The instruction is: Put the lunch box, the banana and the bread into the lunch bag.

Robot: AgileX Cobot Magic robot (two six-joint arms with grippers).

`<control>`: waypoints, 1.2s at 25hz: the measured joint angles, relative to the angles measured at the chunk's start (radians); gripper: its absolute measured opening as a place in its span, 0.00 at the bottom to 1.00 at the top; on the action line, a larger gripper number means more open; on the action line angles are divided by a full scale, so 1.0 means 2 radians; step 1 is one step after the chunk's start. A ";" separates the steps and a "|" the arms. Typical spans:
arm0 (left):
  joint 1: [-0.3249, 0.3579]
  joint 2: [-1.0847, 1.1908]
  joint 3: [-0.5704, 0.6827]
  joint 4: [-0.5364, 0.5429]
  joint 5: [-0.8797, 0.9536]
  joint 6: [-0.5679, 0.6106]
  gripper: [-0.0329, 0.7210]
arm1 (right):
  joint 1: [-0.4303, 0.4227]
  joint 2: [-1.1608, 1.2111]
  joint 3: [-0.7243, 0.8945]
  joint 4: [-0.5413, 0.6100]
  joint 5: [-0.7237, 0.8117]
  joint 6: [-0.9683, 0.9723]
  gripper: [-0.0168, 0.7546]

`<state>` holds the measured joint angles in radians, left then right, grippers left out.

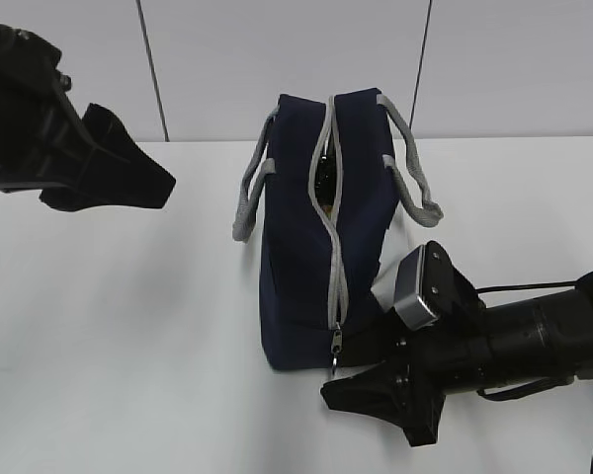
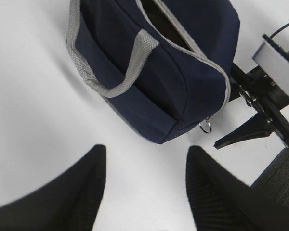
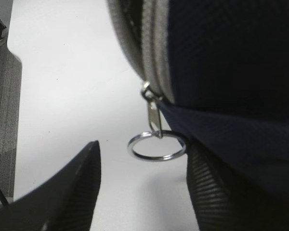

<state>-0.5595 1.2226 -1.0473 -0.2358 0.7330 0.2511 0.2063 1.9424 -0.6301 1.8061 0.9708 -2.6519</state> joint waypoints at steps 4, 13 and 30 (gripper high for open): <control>0.000 0.000 0.000 0.000 0.001 0.000 0.55 | 0.000 0.000 0.000 0.001 0.012 0.000 0.55; 0.000 0.000 0.000 0.001 0.003 0.000 0.55 | 0.000 0.000 0.000 0.002 0.014 0.000 0.55; 0.000 0.000 0.000 0.001 0.007 0.000 0.55 | 0.000 0.000 0.000 0.004 -0.013 -0.001 0.25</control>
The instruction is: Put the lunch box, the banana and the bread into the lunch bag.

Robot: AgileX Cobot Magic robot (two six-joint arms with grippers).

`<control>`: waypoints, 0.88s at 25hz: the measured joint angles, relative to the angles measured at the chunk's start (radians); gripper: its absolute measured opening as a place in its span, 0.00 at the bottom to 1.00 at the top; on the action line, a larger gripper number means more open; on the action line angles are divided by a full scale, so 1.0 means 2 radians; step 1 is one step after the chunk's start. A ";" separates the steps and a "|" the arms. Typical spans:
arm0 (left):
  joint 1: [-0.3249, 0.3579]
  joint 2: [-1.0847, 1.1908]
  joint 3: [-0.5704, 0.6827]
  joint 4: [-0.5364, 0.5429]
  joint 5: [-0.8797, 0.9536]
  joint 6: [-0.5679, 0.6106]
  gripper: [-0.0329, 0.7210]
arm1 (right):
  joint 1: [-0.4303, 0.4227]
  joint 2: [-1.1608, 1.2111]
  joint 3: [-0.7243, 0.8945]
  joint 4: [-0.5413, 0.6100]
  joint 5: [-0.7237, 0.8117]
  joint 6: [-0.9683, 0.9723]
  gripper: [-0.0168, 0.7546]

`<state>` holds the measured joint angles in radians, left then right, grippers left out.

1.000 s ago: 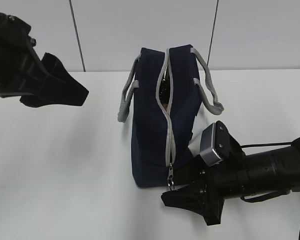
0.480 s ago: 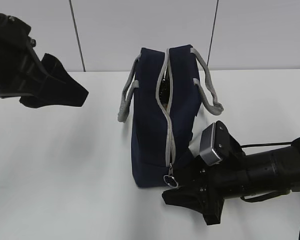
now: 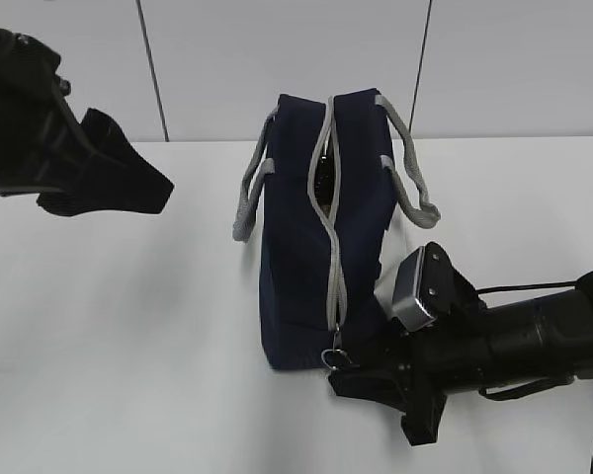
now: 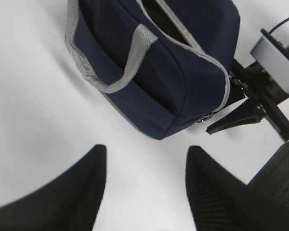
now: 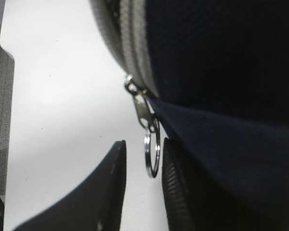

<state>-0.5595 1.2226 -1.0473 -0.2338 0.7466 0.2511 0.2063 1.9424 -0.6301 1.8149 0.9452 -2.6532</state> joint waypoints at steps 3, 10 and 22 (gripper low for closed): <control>0.000 0.000 0.000 0.000 0.001 0.000 0.55 | 0.000 0.000 0.000 0.000 -0.007 0.000 0.18; 0.000 0.000 0.000 0.000 0.005 0.000 0.55 | 0.000 0.000 0.000 0.000 -0.007 0.005 0.03; 0.000 0.000 0.000 0.000 0.008 0.000 0.55 | 0.000 -0.024 0.000 -0.030 -0.028 0.070 0.00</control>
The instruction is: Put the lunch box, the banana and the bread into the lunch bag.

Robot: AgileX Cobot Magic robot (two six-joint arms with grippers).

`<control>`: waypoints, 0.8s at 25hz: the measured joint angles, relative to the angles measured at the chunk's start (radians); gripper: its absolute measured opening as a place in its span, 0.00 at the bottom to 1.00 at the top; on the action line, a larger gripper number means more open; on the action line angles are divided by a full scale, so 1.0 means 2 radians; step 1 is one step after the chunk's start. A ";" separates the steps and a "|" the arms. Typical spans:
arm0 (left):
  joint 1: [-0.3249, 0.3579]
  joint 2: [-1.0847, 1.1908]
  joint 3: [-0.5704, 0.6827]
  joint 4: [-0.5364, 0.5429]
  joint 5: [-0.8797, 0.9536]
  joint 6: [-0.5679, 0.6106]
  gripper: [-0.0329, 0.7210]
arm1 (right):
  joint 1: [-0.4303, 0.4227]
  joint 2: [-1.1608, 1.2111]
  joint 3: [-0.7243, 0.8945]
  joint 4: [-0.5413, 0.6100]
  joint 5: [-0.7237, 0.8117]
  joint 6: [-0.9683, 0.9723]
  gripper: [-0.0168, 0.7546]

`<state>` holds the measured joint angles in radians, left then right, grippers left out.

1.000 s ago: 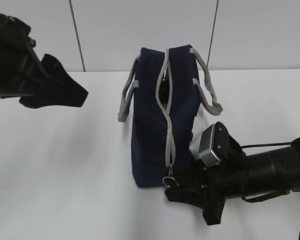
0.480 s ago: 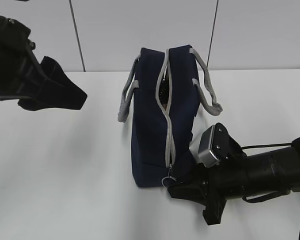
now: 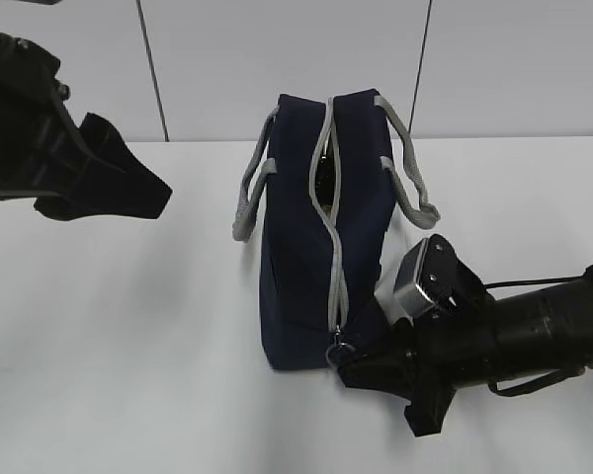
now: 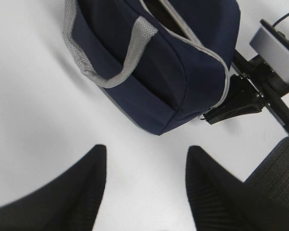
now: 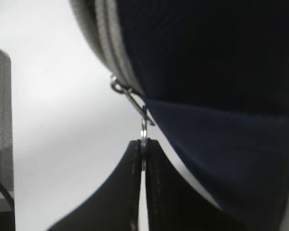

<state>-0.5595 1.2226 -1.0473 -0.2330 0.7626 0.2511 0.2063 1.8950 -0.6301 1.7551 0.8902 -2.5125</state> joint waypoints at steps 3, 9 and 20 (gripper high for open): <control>0.000 0.000 0.000 0.000 0.000 0.000 0.55 | 0.000 -0.024 0.000 -0.012 -0.017 0.025 0.00; 0.000 0.000 0.000 0.000 0.000 0.001 0.55 | 0.000 -0.053 0.000 -0.057 -0.021 0.090 0.00; 0.000 0.000 0.000 0.000 0.000 0.001 0.55 | 0.000 -0.070 0.000 -0.124 -0.031 0.193 0.00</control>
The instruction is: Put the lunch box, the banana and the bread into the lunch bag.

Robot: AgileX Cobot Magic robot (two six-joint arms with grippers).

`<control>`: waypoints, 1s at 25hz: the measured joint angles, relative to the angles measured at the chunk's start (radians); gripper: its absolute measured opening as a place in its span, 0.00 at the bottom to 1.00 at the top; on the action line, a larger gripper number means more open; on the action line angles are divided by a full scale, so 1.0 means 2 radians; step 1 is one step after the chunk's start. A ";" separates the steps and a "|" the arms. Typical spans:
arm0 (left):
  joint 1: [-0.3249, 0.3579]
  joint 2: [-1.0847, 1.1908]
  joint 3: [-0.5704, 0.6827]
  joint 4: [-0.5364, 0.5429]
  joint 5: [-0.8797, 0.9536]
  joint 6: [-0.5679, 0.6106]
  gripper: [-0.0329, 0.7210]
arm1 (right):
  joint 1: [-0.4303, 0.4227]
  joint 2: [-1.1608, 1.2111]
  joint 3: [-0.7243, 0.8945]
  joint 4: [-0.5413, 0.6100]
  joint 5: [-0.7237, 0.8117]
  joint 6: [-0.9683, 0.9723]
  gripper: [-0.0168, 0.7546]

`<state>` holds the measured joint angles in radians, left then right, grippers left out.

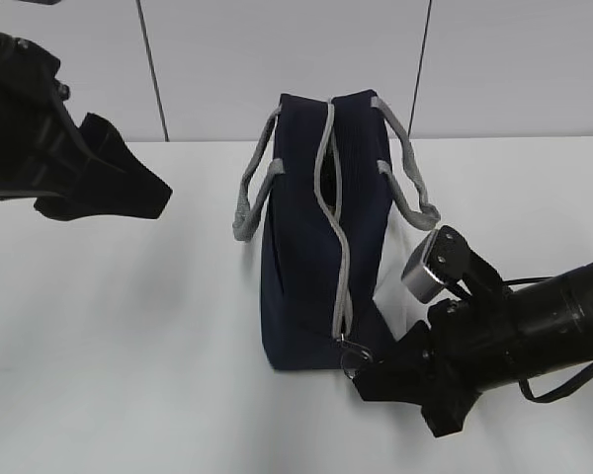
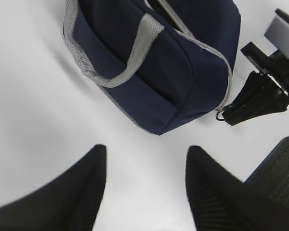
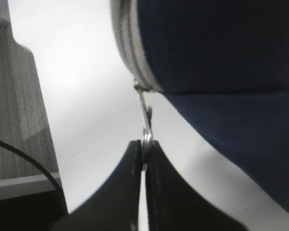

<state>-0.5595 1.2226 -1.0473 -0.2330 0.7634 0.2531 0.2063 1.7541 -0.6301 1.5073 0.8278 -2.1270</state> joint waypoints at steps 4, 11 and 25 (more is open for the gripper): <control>0.000 0.000 0.000 0.000 0.000 0.000 0.55 | 0.000 0.000 0.000 -0.018 -0.006 0.028 0.00; 0.000 0.000 0.000 0.000 0.000 0.000 0.55 | 0.000 -0.003 0.000 -0.034 -0.007 0.052 0.00; 0.000 0.000 0.000 -0.002 0.000 0.000 0.55 | 0.000 -0.092 -0.001 -0.039 -0.006 0.073 0.00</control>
<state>-0.5595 1.2226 -1.0473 -0.2375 0.7625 0.2531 0.2063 1.5703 -0.6319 1.4287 0.8163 -1.9817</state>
